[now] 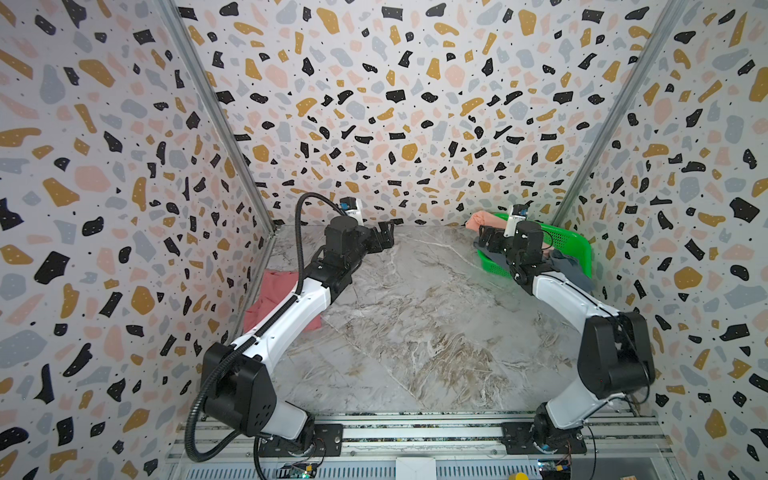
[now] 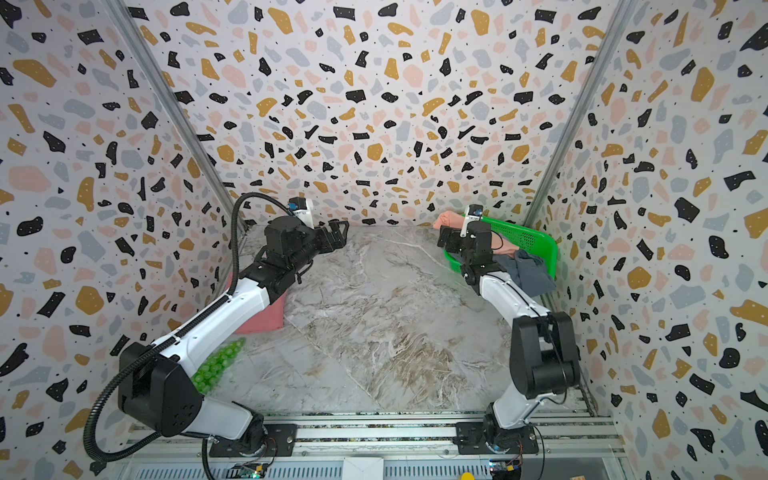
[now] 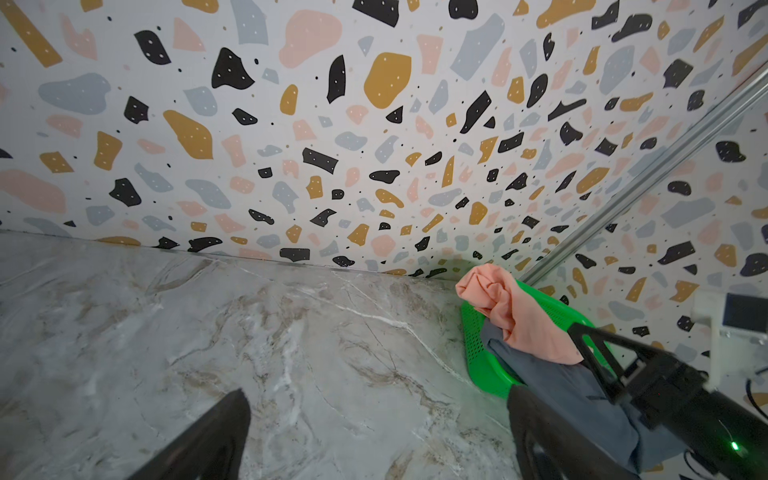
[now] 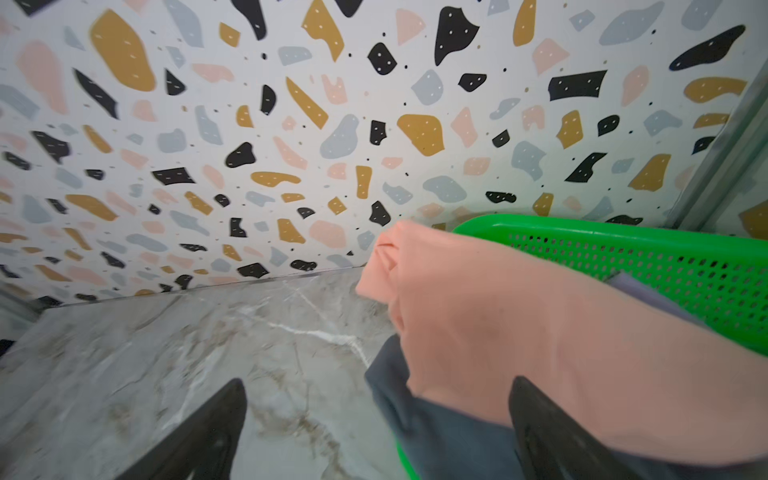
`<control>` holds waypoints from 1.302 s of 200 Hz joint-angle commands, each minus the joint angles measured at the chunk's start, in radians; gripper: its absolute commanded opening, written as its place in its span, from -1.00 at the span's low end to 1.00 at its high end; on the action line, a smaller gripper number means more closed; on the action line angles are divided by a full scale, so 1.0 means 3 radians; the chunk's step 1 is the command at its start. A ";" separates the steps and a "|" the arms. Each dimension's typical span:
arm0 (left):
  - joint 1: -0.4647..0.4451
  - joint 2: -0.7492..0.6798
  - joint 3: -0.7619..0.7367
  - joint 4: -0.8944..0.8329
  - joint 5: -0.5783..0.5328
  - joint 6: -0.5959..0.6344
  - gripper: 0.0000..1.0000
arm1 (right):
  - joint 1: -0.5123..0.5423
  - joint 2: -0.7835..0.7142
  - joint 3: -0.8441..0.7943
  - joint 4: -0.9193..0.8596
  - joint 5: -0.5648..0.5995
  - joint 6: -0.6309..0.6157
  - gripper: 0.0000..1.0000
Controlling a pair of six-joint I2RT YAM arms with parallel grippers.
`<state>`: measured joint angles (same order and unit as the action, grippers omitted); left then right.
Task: Fold and stack the t-shirts
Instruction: 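Reach the right gripper to the peach t-shirt while the left arm advances, then grasp the peach t-shirt with the right gripper, lift it out, drop it on the table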
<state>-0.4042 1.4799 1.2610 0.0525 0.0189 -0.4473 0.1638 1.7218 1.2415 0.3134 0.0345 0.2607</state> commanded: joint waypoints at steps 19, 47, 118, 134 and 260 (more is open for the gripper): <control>-0.0016 -0.0034 -0.0010 -0.0032 -0.0048 0.0204 1.00 | -0.0073 0.0755 0.0937 -0.0029 0.0369 -0.0363 0.81; -0.0021 -0.0108 -0.0036 -0.0062 -0.0244 0.0251 1.00 | -0.0033 0.1214 0.1463 -0.0351 0.0242 -0.0442 0.60; -0.0021 -0.0149 -0.0038 0.0043 -0.0409 0.0265 0.99 | -0.0102 0.1064 0.2121 -0.0752 0.0136 -0.0509 -1.00; -0.0021 -0.0127 -0.0016 0.0050 -0.0381 0.0273 0.99 | -0.0060 0.0837 0.2305 -0.0784 -0.0122 -0.0534 -1.00; 0.0011 -0.0402 0.0117 0.0122 -0.0292 0.0272 0.99 | 0.0819 -0.0361 0.2042 -0.0669 -0.0679 -0.0079 -1.00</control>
<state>-0.4061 1.4326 1.2613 0.0841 -0.0704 -0.3840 0.4278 1.6005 1.9705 0.1246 -0.2298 0.1558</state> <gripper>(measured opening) 0.996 0.055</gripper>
